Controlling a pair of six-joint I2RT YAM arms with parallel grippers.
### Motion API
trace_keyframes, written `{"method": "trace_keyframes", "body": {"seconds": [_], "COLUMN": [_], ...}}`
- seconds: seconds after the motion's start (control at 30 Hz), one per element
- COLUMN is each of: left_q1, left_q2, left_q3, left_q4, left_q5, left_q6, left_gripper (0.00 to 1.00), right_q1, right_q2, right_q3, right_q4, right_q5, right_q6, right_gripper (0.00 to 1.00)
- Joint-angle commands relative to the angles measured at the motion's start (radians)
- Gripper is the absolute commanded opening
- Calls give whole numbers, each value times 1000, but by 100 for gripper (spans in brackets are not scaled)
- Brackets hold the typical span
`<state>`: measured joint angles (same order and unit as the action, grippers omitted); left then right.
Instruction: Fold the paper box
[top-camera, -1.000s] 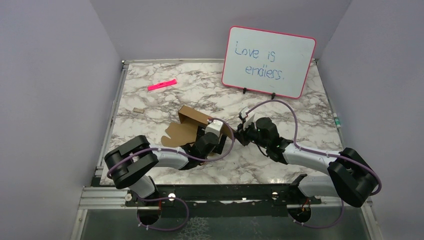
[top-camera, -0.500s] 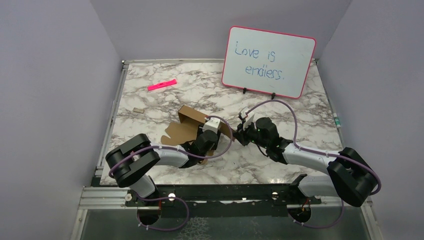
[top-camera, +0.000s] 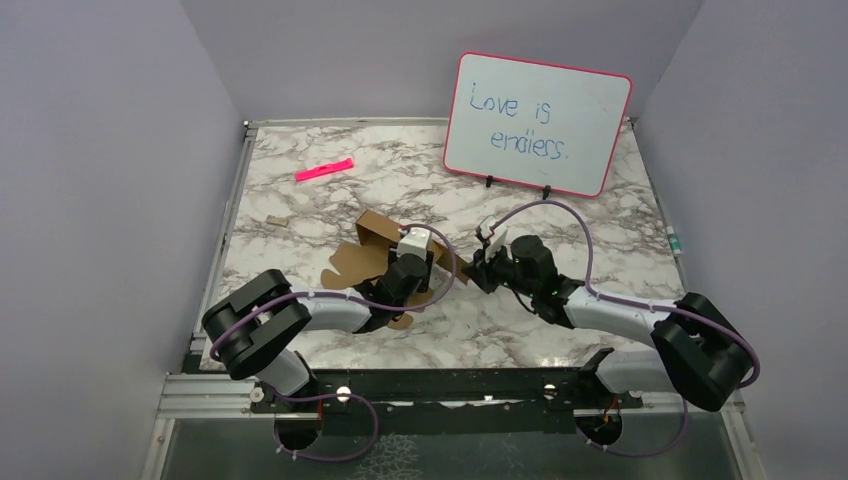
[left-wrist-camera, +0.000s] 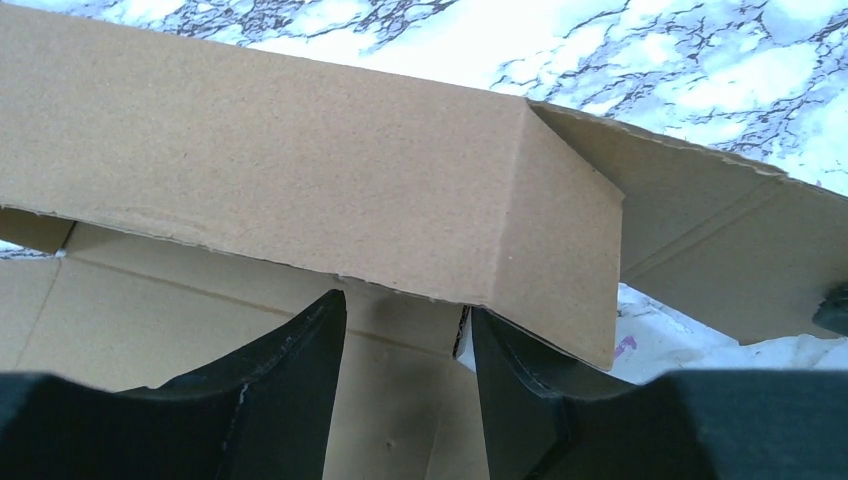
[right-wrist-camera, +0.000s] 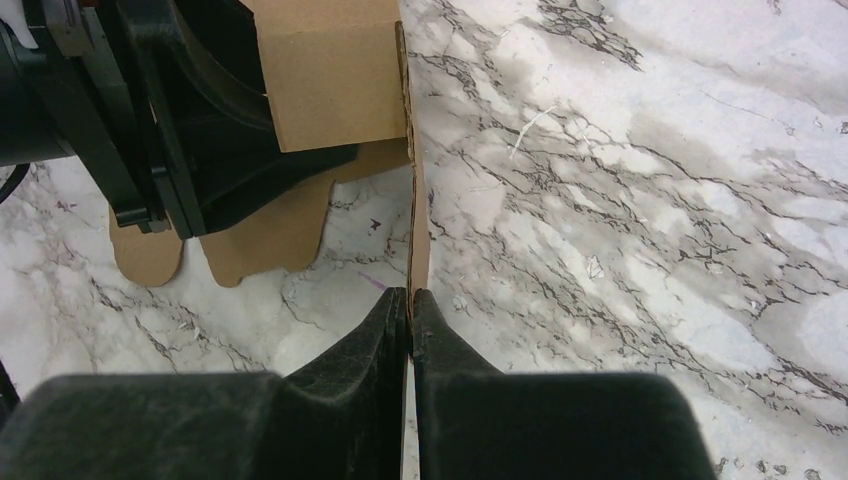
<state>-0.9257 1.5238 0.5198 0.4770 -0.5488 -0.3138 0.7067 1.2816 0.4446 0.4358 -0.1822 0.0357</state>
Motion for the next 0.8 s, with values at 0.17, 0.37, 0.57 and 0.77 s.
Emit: {"method": "trace_keyframes", "body": {"seconds": [0.17,0.37,0.57,0.77], "left_q1": [19,19,20,43], "left_q2": [41,41,24,24], "left_q3": [-26,-42,-59,-75], "left_q4": [21,25,31,37], "left_q5": [57,73,79,99], "left_q6": [-82,-104,-112,-149], "left_gripper": [49,49,49,47], "right_q1": [-3,-4,-16,-17], "right_q2": [-41,-138,-138,36], "right_q3": [0,9,31,84], "right_q4": [30,-49,-68,-33], "right_q5": [-48,64,172,167], "right_q6": [27,12,2,-6], "right_gripper": [21,30,32,33]}}
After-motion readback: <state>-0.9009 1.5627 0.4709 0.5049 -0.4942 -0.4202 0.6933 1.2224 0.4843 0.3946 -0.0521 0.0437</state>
